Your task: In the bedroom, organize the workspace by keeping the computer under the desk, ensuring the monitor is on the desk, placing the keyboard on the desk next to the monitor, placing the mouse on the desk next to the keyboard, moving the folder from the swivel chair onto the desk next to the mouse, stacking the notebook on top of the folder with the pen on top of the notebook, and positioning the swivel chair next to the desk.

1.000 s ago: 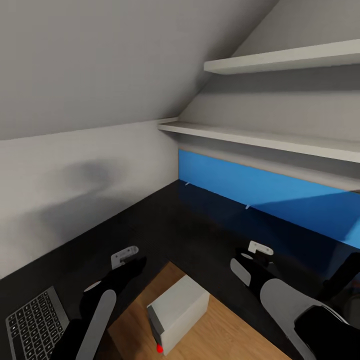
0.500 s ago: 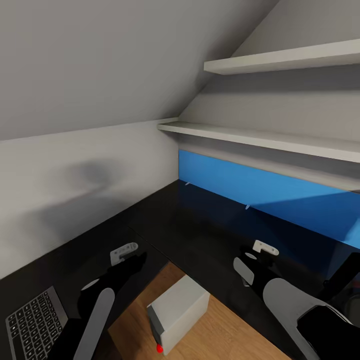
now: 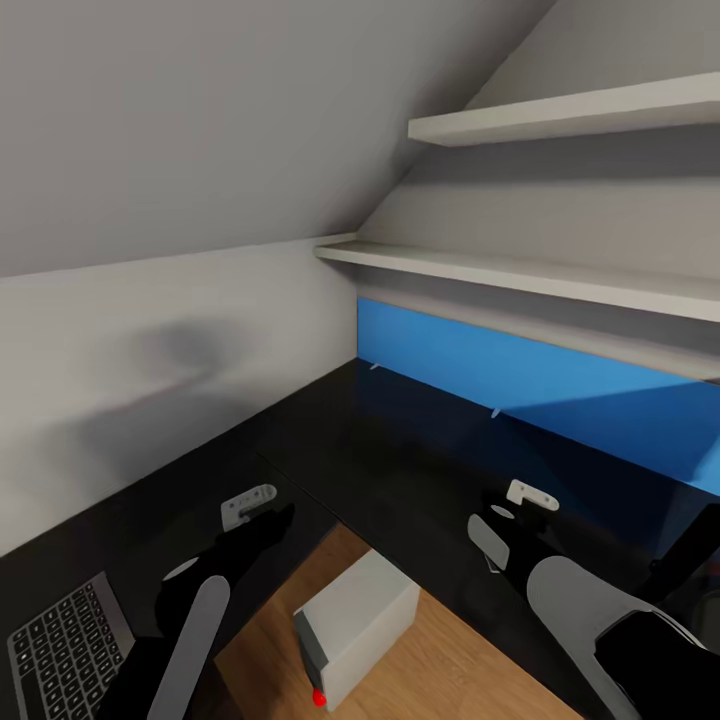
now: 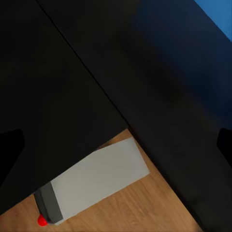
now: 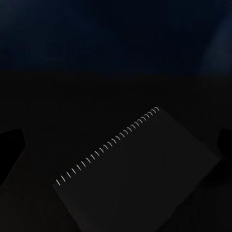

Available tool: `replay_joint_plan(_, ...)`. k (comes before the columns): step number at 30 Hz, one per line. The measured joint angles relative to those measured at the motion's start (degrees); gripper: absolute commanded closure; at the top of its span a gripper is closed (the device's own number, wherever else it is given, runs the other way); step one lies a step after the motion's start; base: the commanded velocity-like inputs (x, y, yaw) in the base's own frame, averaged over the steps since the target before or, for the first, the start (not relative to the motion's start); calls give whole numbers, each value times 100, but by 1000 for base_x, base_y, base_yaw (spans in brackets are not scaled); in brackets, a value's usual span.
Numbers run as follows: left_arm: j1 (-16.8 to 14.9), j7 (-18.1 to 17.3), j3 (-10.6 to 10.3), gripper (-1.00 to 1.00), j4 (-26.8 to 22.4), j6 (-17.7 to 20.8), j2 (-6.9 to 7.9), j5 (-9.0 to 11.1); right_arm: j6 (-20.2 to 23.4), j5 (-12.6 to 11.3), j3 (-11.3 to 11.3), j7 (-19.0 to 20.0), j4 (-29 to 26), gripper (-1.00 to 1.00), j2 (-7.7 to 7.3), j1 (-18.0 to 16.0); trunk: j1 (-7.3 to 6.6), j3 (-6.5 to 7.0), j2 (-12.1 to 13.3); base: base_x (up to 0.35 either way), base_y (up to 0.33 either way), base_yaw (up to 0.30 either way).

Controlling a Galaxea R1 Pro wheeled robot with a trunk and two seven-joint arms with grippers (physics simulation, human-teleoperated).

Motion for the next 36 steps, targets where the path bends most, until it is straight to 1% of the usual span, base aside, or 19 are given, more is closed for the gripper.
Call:
replay_joint_plan(7,0,9,13,-100,0,0,-9,4,0,0,0,-11,-5,-100,19,0,154,-126,-281,0,0,0)
replay_joint_plan(23,-1,9,15,-100,0,0,-9,8,0,0,-10,-2,-6,-100,11,0,506,-414,-925,0,0,-9)
replay_joint_plan(27,-1,9,15,-100,0,0,-9,8,1,0,-10,-1,-6,-100,11,0,594,-486,-1085,0,0,-140)
replay_joint_plan(36,-1,9,12,-100,0,0,-9,8,0,0,-10,0,-6,-100,10,0,792,-648,-1447,0,0,-236)
